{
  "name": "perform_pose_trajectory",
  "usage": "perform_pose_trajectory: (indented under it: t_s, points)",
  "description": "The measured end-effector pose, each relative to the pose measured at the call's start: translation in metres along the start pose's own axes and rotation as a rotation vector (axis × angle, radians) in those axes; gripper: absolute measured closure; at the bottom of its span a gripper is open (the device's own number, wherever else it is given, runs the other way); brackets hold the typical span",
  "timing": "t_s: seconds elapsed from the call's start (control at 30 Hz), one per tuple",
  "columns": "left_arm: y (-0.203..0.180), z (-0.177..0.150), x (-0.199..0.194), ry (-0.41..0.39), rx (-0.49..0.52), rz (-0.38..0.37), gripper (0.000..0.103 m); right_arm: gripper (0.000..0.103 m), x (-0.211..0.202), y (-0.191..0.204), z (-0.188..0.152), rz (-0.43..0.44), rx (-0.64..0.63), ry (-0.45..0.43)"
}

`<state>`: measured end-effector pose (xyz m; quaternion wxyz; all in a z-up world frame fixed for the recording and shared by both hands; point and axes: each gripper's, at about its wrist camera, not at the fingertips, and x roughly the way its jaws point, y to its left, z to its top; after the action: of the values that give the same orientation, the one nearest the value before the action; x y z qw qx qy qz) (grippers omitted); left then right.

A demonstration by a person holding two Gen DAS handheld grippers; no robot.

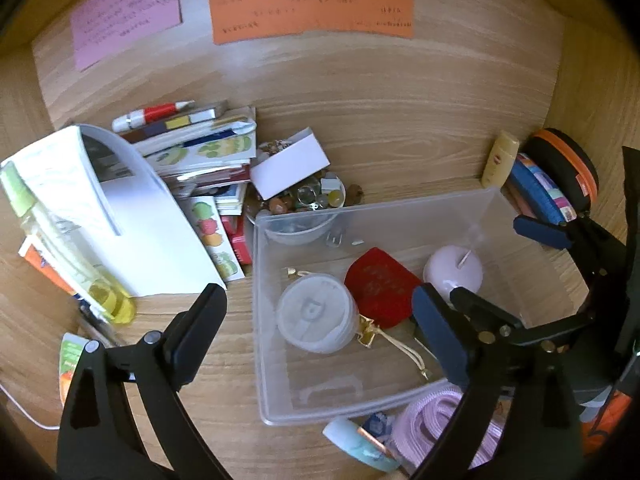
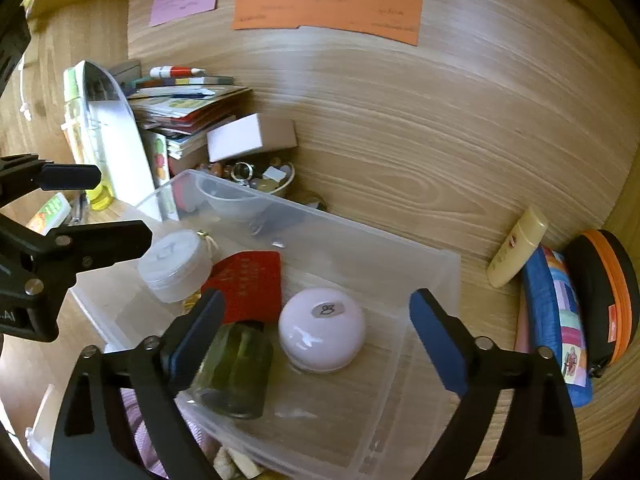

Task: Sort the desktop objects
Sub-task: 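Withdraw both tools from the bin back toward the desk items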

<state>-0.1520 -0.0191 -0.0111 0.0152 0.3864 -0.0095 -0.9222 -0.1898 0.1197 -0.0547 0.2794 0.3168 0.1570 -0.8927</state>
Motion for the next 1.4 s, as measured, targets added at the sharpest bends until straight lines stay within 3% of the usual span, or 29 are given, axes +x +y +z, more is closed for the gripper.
perform_pose_trajectory:
  t_s: [0.17, 0.37, 0.63, 0.93, 1.2, 1.4]
  points:
    - [0.002, -0.009, -0.025, -0.049, -0.01, 0.002, 0.006, 0.009, -0.022, -0.005, 0.007, 0.07, 0.017, -0.045]
    - [0.001, -0.024, -0.052, -0.094, 0.008, 0.015, 0.004, 0.001, -0.057, -0.013, 0.016, 0.043, 0.039, -0.121]
    - [0.006, -0.048, -0.066, -0.097, 0.021, 0.013, 0.003, 0.0, -0.103, -0.011, -0.001, -0.001, 0.033, -0.166]
    - [0.009, -0.085, -0.071, -0.067, 0.009, 0.011, 0.003, 0.0, -0.124, -0.022, -0.036, -0.032, 0.106, -0.126]
    - [0.013, -0.116, -0.073, -0.03, -0.033, -0.03, 0.003, 0.0, -0.129, -0.021, -0.068, -0.126, 0.077, -0.071]
    - [0.011, -0.126, -0.07, -0.001, -0.064, -0.06, 0.003, 0.0, -0.123, -0.025, -0.084, -0.104, 0.129, -0.031]
